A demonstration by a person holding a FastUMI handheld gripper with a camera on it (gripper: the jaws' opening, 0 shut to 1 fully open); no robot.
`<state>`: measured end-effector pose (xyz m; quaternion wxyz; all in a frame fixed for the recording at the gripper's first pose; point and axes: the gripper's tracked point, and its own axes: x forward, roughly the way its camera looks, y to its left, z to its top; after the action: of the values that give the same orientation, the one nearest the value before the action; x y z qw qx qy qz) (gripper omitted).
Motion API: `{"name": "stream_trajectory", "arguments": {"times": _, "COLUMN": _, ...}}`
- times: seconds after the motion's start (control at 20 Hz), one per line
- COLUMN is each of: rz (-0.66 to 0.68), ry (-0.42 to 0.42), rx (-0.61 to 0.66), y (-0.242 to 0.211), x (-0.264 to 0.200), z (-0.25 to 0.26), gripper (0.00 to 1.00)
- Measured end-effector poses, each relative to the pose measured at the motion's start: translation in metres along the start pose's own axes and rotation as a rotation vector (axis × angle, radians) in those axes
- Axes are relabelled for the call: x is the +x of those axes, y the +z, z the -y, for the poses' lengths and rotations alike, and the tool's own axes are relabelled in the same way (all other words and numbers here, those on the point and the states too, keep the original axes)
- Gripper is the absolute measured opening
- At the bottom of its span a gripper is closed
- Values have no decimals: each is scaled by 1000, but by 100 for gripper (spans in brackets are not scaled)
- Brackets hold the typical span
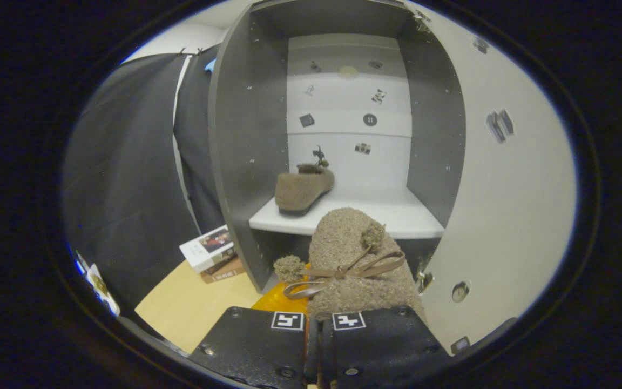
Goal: Open the shoe cabinet door, grab the shoes and put them into the shoe cabinet, then close the shoe cabinet door.
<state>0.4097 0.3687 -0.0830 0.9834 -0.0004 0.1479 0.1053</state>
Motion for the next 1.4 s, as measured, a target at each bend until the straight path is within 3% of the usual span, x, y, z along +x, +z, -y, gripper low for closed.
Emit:
{"name": "stream_trajectory", "arguments": {"times": 0.35, "rz": 100, "ry": -49, "rx": -28, "y": 97, "x": 71, "z": 13, "gripper": 7}}
{"name": "stream_trajectory", "arguments": {"times": 0.65, "rz": 99, "ry": -93, "rx": -31, "y": 134, "x": 142, "z": 30, "gripper": 6}}
{"name": "stream_trajectory", "arguments": {"times": 1.05, "rz": 18, "ry": -99, "rx": 51, "y": 135, "x": 225, "z": 47, "gripper": 7}}
{"name": "stream_trajectory", "arguments": {"times": 1.25, "rz": -48, "ry": -110, "rx": 145, "y": 115, "x": 243, "z": 59, "gripper": 8}}
{"name": "stream_trajectory", "arguments": {"times": 1.4, "rz": -87, "ry": -150, "rx": 133, "y": 109, "x": 246, "z": 70, "gripper": 9}}
